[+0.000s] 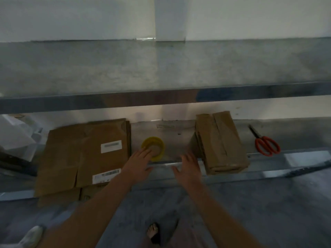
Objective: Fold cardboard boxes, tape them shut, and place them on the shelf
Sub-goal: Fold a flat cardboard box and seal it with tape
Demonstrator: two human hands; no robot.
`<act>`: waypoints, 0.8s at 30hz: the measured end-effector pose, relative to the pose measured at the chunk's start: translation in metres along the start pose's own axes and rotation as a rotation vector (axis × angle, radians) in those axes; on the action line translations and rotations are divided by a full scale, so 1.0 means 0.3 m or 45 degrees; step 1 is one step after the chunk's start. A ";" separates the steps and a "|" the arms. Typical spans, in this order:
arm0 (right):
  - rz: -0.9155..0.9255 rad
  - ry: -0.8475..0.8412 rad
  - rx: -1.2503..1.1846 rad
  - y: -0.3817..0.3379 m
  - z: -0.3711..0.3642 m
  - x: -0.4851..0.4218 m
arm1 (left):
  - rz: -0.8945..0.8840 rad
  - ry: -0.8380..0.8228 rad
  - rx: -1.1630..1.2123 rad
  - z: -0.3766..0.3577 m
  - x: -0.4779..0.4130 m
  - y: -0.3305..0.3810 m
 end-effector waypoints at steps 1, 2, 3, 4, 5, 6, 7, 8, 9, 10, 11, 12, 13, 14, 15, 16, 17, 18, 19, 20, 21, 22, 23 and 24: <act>-0.026 0.003 0.015 0.004 -0.008 -0.014 | 0.006 -0.010 -0.031 -0.016 -0.017 -0.006; -0.038 0.023 0.027 0.002 -0.013 -0.024 | 0.016 -0.019 -0.080 -0.027 -0.032 -0.011; -0.044 0.051 0.045 -0.003 -0.015 -0.032 | 0.014 -0.014 -0.109 -0.034 -0.045 -0.017; -0.050 0.083 0.069 -0.008 -0.016 -0.037 | -0.004 0.009 -0.100 -0.034 -0.051 -0.021; -0.053 0.117 0.081 -0.012 -0.017 -0.040 | -0.018 0.007 -0.090 -0.034 -0.052 -0.024; -0.050 0.165 0.080 -0.016 -0.014 -0.041 | -0.030 0.012 -0.085 -0.029 -0.051 -0.027; -0.043 0.219 0.077 -0.017 -0.008 -0.041 | -0.041 0.054 -0.087 -0.026 -0.055 -0.034; -0.036 0.255 0.071 -0.018 -0.001 -0.040 | -0.044 0.091 -0.063 -0.021 -0.056 -0.043; -0.032 0.267 0.063 -0.020 0.005 -0.037 | -0.045 0.116 -0.024 -0.015 -0.056 -0.050; -0.030 0.252 0.040 -0.021 0.008 -0.034 | -0.045 0.116 0.026 -0.008 -0.052 -0.051; -0.028 0.226 0.001 -0.023 0.011 -0.028 | -0.061 0.131 0.074 -0.002 -0.046 -0.047; -0.023 0.200 -0.054 -0.026 0.015 -0.017 | -0.087 0.156 0.119 0.005 -0.036 -0.041; -0.015 0.183 -0.116 -0.032 0.026 -0.003 | -0.121 0.191 0.156 0.011 -0.024 -0.035; 0.002 0.172 -0.176 -0.038 0.039 0.014 | -0.149 0.220 0.196 0.018 -0.010 -0.028; 0.021 0.164 -0.226 -0.046 0.053 0.032 | -0.179 0.261 0.231 0.029 0.006 -0.017; 0.034 0.154 -0.260 -0.053 0.069 0.052 | -0.196 0.291 0.273 0.043 0.024 -0.006; 0.036 0.137 -0.278 -0.059 0.084 0.075 | -0.208 0.327 0.323 0.054 0.043 0.008; 0.041 0.125 -0.277 -0.063 0.098 0.097 | -0.207 0.359 0.381 0.061 0.063 0.022; 0.054 0.123 -0.267 -0.067 0.113 0.120 | -0.200 0.387 0.439 0.062 0.082 0.036; 0.074 0.126 -0.256 -0.072 0.130 0.145 | -0.182 0.393 0.482 0.061 0.102 0.056; 0.096 0.125 -0.251 -0.075 0.146 0.170 | -0.176 0.399 0.498 0.055 0.119 0.076; 0.122 0.112 -0.252 -0.079 0.163 0.197 | -0.182 0.398 0.501 0.049 0.136 0.098; 0.148 0.097 -0.253 -0.079 0.181 0.225 | -0.197 0.396 0.522 0.045 0.154 0.118; 0.178 0.084 -0.250 -0.071 0.205 0.256 | -0.201 0.387 0.568 0.046 0.172 0.138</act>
Point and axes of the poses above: each hand's wrist, its own x-axis away from the middle knuckle, its own z-axis out of the back of the hand, y = z × x, the point moved 6 cm from there along -x, towards the middle knuckle, and after that the axes turned 12 degrees about -y, right-handed, at the moved point
